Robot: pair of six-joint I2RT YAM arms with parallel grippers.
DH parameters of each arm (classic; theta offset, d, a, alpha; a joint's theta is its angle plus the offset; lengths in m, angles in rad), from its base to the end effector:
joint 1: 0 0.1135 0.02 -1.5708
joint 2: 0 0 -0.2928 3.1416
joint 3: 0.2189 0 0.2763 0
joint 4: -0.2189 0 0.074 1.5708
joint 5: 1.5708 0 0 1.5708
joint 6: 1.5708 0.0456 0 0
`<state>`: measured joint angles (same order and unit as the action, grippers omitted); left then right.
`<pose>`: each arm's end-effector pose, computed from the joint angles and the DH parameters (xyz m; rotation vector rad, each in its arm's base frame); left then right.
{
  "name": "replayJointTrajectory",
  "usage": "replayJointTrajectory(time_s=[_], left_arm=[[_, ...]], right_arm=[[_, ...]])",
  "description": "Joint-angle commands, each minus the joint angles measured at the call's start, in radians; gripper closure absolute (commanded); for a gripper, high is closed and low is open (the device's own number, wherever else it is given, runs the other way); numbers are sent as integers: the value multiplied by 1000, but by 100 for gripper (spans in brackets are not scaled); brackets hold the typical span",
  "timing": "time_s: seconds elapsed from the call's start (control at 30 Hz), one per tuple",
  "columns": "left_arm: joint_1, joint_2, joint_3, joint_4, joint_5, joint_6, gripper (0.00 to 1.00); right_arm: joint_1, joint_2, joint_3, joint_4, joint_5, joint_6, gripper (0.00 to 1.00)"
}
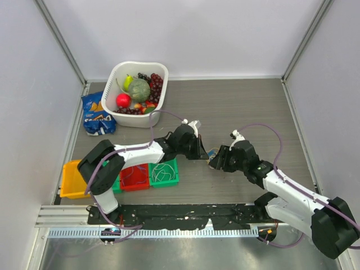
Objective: Untangle the cables
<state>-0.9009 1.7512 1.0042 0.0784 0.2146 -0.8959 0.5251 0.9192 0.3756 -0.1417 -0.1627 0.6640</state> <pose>0.2434 -0.3229 0.1888 0.1372 2.5082 -1.1190 0.1663 0.1049 0.1828 0.0733 2.3763 0.7914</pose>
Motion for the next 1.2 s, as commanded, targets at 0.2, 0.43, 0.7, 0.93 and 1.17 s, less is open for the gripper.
replayJointTrajectory(time_s=[0.2,0.43,0.7,0.93,1.17], left_arm=[[-18,-280,-26,-72,101,90,100],[-18,-596,105,-236,63,310,100],[-18,-826,139,-98,-17,377,100],[-18,-705,188,-150,-21,315,100],[-18,-619,200,-192,-66,305,100]], right_arm=[[4,93,55,-56,323,43,66],[-54,53,66,-188,548,100,67],[-166,70,72,-165,422,62,55],[-166,-34,144,-193,255,-9,46],[-109,-270,195,-142,46,-82,37]])
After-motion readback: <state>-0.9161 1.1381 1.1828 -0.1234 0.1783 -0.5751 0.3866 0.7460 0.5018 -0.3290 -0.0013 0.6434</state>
